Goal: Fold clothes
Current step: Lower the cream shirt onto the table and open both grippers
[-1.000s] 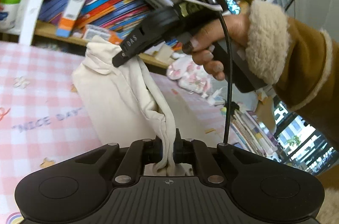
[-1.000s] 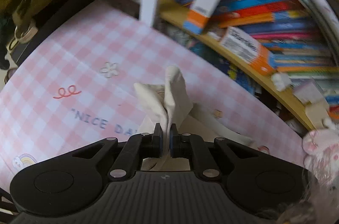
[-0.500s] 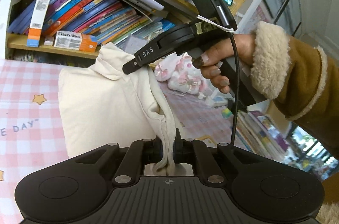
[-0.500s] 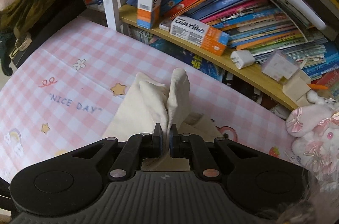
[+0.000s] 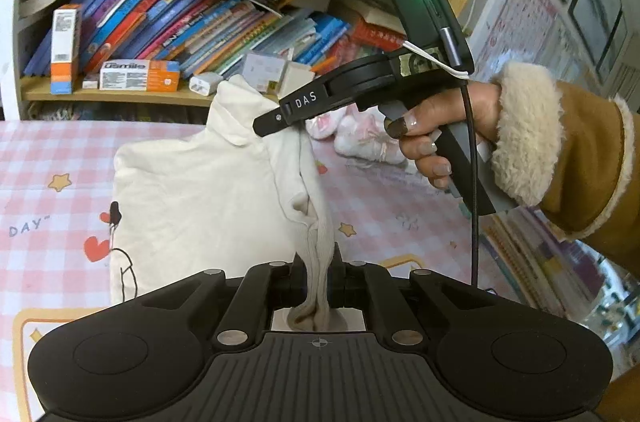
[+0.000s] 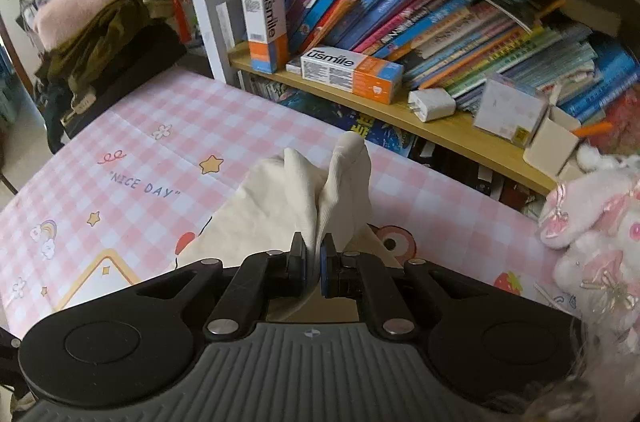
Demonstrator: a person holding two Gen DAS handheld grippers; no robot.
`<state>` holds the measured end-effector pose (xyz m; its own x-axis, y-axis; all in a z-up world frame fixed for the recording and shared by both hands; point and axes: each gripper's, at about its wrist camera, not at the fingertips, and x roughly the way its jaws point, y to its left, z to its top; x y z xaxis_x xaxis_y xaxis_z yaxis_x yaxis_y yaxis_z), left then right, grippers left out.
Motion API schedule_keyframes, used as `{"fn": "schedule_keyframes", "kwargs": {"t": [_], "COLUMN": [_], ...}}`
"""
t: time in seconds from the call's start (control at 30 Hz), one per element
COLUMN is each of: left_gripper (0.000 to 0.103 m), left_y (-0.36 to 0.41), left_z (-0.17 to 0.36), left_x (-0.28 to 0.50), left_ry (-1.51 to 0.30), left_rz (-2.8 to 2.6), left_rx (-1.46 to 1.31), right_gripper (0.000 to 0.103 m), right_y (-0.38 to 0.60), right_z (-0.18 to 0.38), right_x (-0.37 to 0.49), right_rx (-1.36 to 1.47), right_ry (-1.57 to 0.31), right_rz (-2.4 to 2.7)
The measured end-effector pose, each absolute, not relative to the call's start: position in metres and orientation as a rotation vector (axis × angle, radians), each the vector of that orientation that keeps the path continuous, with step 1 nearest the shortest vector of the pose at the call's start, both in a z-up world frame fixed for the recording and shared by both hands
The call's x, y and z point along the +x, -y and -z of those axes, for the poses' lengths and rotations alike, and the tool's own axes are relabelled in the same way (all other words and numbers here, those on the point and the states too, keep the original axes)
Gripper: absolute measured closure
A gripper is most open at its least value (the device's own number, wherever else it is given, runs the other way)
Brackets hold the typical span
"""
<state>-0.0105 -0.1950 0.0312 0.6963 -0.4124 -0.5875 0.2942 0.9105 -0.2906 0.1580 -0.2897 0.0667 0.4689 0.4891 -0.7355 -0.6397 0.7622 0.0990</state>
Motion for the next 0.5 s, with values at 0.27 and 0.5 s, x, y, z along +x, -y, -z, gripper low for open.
{"fn": "schedule_keyframes", "kwargs": {"t": [0.27, 0.5], "left_gripper": [0.095, 0.082], "left_y": [0.247, 0.282], "left_z": [-0.006, 0.033], "left_x": [-0.008, -0.019], "left_ry": [-0.782, -0.91], "left_rz": [0.367, 0.491], "left_rx": [-0.044, -0.115], "right_gripper": [0.097, 0.067], "right_y": [0.331, 0.37], "right_z": [-0.038, 0.03], "right_x": [0.161, 0.174], "right_rx": [-0.148, -0.021], "right_ry": [-0.838, -0.986], "right_rz": [-0.708, -0.539]}}
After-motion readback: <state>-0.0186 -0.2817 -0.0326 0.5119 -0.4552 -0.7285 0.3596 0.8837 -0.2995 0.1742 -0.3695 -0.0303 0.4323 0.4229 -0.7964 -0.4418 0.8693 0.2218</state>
